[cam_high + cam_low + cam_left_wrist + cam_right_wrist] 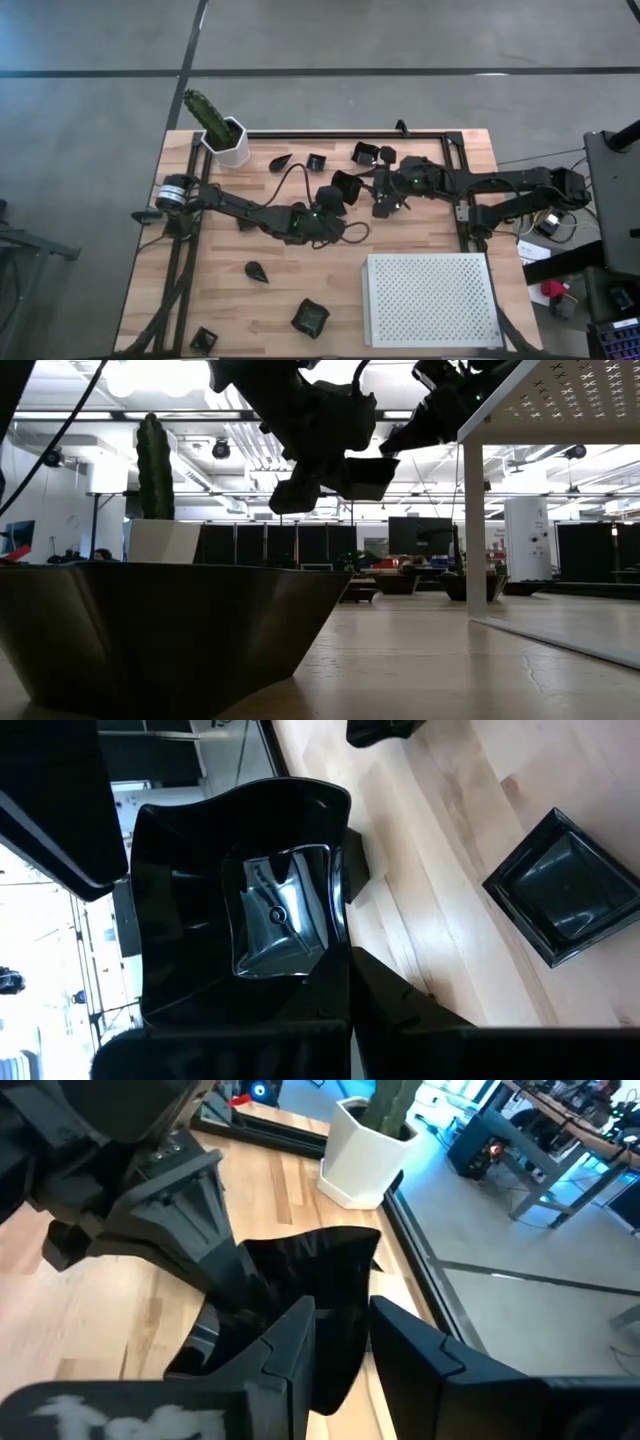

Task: Pick & Place Mini shaped plates
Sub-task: Put the distorted square plate on the shelf

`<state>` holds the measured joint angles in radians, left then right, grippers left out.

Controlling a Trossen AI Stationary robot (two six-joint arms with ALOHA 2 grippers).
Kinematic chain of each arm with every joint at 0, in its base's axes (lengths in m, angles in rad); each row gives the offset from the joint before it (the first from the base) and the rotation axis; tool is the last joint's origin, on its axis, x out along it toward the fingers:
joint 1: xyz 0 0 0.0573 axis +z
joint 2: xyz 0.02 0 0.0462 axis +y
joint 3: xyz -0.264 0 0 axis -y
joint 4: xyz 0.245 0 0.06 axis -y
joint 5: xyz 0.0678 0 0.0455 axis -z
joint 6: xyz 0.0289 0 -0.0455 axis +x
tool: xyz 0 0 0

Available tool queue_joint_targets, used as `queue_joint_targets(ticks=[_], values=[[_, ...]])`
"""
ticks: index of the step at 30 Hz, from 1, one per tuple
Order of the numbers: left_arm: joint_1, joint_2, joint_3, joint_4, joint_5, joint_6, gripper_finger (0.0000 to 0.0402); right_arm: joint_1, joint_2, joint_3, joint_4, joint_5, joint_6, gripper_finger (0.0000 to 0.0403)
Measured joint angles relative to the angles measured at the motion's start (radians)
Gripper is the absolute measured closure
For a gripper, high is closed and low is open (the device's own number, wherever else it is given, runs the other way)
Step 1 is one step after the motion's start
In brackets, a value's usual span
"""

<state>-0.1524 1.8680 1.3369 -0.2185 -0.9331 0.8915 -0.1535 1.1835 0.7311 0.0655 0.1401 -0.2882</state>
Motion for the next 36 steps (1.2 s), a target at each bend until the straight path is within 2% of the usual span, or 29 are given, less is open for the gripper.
queue_joint_targets(ticks=[6, 16, 21, 27, 36], values=[[-0.009, 0.000, 0.000, 0.000, -0.011, 0.001, 0.0401, -0.001, 0.003, 0.000, -0.011, 0.034, 0.022, 0.0301], [-0.024, -0.001, 0.042, -0.002, -0.034, 0.006, 0.0402, 0.000, 0.003, 0.000, -0.011, 0.046, 0.026, 0.0317], [-0.023, -0.001, 0.042, -0.001, -0.034, 0.006, 0.0401, 0.000, 0.003, 0.000, -0.011, 0.046, 0.026, 0.0338], [-0.024, -0.001, 0.042, -0.001, -0.034, 0.006, 0.0401, 0.000, 0.003, -0.001, -0.011, 0.048, 0.026, 0.0386], [-0.024, -0.001, 0.042, 0.001, -0.033, 0.002, 0.0401, 0.000, 0.003, -0.001, -0.011, 0.050, 0.026, 0.0394]])
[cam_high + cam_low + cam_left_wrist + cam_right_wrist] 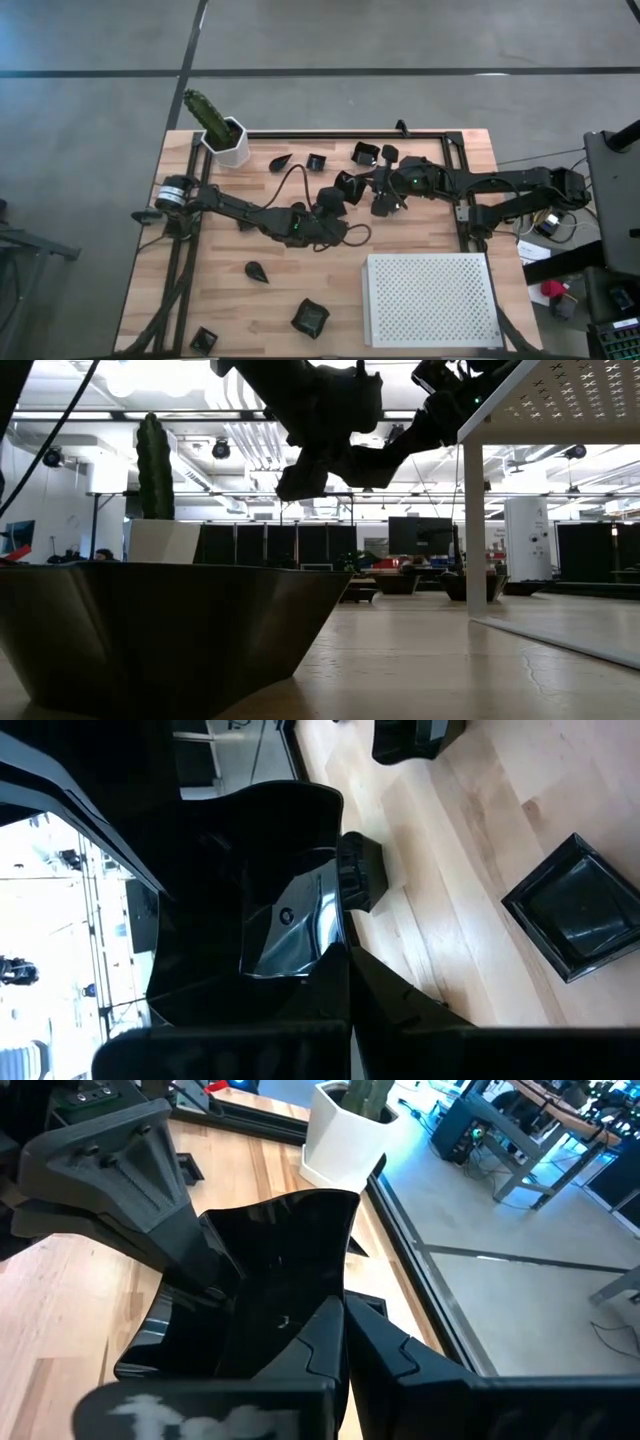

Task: Pick & Place Mini shaped plates
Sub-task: Put the distorted square plate on the shelf

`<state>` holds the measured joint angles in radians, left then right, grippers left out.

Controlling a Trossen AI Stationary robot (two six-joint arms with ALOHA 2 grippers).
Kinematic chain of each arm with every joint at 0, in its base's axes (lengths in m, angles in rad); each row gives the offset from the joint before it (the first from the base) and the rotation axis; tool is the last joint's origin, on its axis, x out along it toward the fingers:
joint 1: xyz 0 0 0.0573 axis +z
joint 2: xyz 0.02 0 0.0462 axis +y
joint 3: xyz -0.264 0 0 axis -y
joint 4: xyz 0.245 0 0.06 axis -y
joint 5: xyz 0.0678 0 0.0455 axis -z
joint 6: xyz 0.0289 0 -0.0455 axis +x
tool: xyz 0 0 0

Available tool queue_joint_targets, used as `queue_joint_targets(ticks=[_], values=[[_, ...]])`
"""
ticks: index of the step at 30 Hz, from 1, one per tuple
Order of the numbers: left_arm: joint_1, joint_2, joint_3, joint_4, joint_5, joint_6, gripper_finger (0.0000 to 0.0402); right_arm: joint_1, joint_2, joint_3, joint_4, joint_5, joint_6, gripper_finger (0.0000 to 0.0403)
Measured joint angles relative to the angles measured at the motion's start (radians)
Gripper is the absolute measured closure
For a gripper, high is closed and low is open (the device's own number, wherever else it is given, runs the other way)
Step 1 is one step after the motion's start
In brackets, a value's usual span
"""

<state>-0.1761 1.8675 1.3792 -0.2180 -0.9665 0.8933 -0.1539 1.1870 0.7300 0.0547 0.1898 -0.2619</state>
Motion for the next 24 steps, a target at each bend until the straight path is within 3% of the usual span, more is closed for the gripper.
queue_joint_targets(ticks=[13, 24], values=[[0.000, 0.000, 0.000, 0.001, 0.000, -0.028, 0.0398, 0.000, 0.000, 0.000, 0.000, 0.000, 0.000, 0.0394], [-0.006, 0.000, 0.002, 0.005, -0.004, -0.039, 0.0319, 0.000, 0.000, -0.001, -0.004, 0.003, 0.000, 0.0394]])
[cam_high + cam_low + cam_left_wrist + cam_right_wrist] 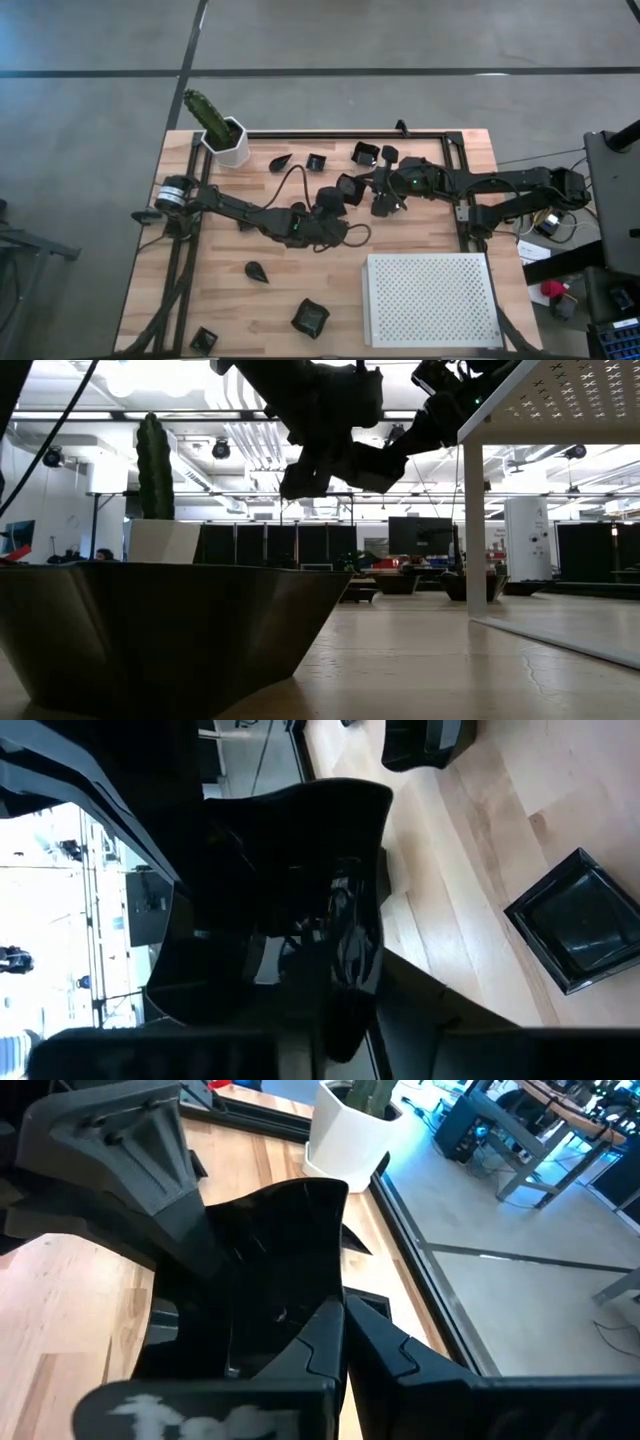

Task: Pick & Place Mini shaped plates
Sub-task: Put the distorted square plate on the shelf

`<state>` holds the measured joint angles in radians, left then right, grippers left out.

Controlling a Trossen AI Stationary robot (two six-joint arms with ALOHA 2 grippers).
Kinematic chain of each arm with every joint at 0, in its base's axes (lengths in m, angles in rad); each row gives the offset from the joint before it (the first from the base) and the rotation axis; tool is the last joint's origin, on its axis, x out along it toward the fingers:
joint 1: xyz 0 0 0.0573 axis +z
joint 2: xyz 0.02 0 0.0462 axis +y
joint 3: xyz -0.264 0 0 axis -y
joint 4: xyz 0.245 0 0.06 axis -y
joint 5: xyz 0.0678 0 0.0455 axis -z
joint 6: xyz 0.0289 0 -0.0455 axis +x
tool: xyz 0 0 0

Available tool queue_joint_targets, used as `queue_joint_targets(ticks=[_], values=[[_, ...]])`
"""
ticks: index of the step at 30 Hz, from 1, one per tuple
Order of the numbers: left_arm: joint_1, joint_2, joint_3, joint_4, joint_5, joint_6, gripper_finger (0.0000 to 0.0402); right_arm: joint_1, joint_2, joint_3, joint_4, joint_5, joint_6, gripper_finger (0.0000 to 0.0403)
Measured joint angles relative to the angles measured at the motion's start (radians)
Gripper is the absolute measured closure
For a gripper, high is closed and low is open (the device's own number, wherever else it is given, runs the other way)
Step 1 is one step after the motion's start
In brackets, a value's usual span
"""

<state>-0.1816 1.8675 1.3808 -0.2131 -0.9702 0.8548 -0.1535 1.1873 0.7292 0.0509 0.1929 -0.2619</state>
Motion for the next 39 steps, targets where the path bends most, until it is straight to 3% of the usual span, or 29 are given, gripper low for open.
queue_joint_targets(ticks=[8, 17, 28, 39], values=[[-0.034, -0.002, 0.000, -0.004, -0.032, -0.016, 0.0301, 0.000, -0.027, 0.000, -0.038, 0.043, 0.024, 0.0394], [-0.082, -0.003, 0.000, -0.004, -0.086, -0.026, 0.0301, 0.001, -0.140, 0.004, -0.136, 0.046, 0.062, 0.0395], [-0.136, -0.040, 0.000, 0.007, -0.132, -0.161, 0.0300, 0.001, -0.264, 0.091, -0.432, 0.046, 0.144, 0.0394], [-0.159, -0.158, 0.000, 0.002, -0.135, -0.321, 0.0300, 0.007, -0.275, 0.250, -0.818, -0.011, 0.280, 0.0394]])
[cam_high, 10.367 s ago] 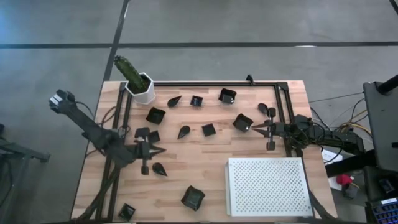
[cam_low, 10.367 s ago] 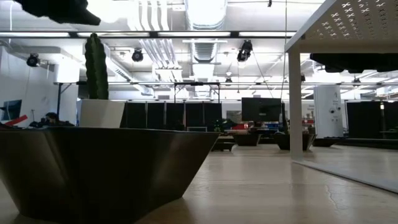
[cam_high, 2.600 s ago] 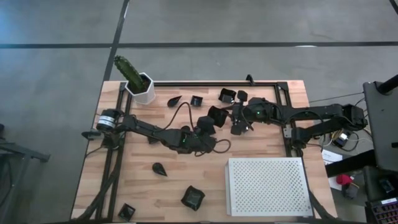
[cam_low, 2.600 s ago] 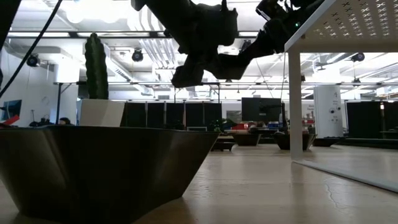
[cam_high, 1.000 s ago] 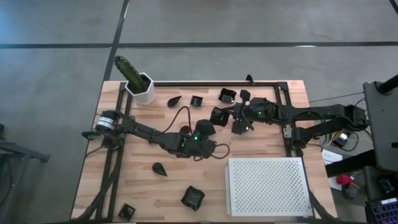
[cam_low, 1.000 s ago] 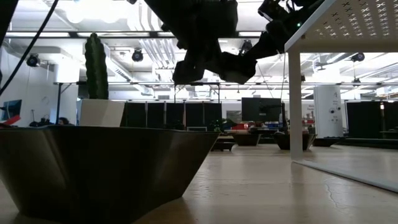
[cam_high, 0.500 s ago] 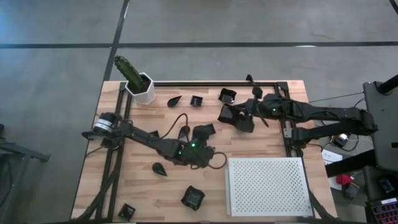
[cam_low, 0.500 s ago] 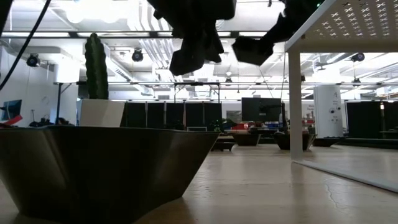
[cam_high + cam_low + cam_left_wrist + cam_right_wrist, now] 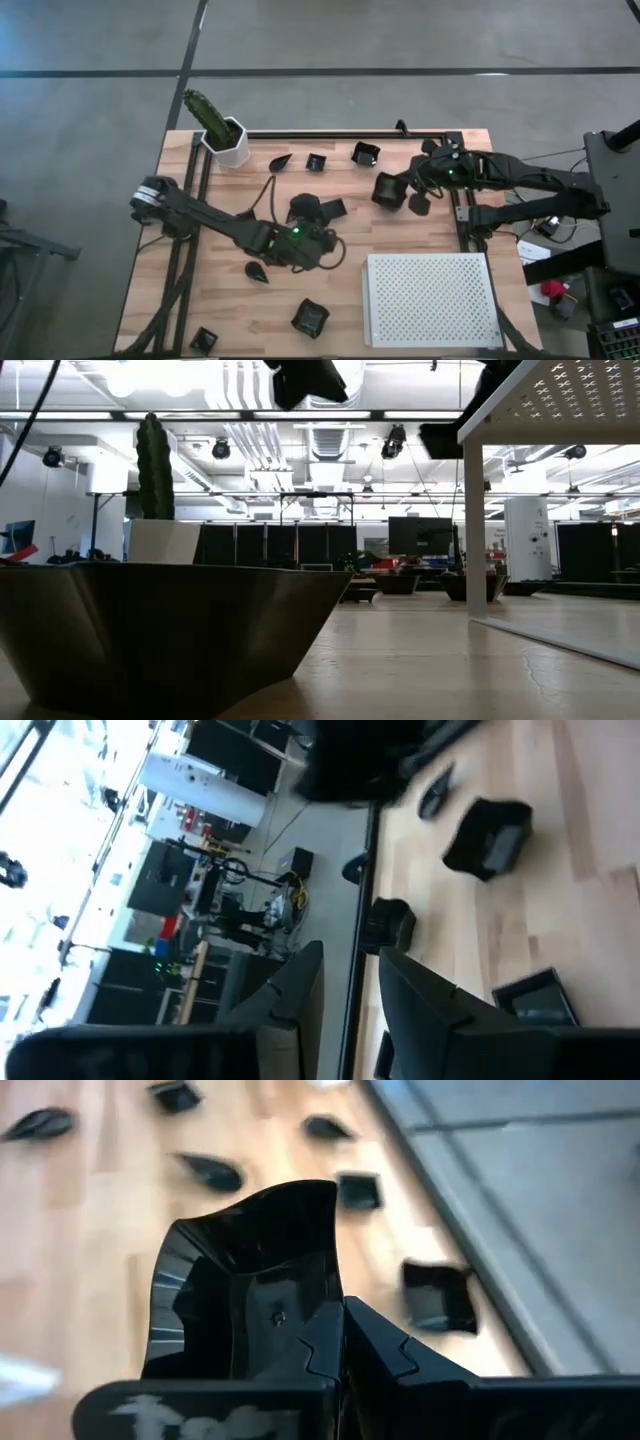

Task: Pick & Place Mini shaped plates
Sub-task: Put the distorted square plate on the shelf

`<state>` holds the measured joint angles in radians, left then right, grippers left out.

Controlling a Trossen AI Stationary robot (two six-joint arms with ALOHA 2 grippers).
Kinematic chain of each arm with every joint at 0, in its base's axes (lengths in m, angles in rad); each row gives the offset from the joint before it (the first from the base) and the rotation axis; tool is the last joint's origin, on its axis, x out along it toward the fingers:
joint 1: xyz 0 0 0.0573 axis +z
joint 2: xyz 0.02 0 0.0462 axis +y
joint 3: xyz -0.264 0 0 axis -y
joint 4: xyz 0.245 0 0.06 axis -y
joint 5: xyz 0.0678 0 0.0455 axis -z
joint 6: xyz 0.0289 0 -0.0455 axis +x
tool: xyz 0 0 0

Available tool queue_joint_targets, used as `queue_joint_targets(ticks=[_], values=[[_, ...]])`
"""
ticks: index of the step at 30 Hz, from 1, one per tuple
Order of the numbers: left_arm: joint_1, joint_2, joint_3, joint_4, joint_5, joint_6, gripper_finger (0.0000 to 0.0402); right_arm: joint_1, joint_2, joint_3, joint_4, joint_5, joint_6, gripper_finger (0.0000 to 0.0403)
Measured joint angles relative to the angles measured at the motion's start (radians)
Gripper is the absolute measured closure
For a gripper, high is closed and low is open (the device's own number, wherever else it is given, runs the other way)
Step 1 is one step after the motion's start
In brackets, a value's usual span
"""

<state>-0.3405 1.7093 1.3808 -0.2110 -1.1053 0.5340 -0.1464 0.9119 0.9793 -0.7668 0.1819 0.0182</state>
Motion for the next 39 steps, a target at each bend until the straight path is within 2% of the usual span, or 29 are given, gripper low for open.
queue_joint_targets(ticks=[5, 10, 17, 30, 39], values=[[0.000, -0.051, 0.000, -0.001, 0.006, -0.066, 0.0300, 0.042, -0.001, 0.070, -0.121, -0.117, 0.059, 0.0394], [0.000, -0.087, 0.000, -0.002, 0.008, -0.092, 0.0300, 0.143, 0.006, 0.110, -0.244, -0.127, 0.144, 0.0394], [0.000, -0.104, 0.000, -0.003, 0.008, -0.094, 0.0300, 0.343, 0.005, 0.107, -0.305, -0.139, 0.285, 0.0394], [0.000, -0.104, 0.000, -0.003, 0.016, -0.094, 0.0300, 0.665, 0.005, 0.104, -0.395, -0.160, 0.685, 0.0394], [0.000, -0.104, 0.000, -0.003, 0.021, -0.094, 0.0300, 0.884, 0.006, 0.098, -0.473, -0.165, 1.027, 0.0394]])
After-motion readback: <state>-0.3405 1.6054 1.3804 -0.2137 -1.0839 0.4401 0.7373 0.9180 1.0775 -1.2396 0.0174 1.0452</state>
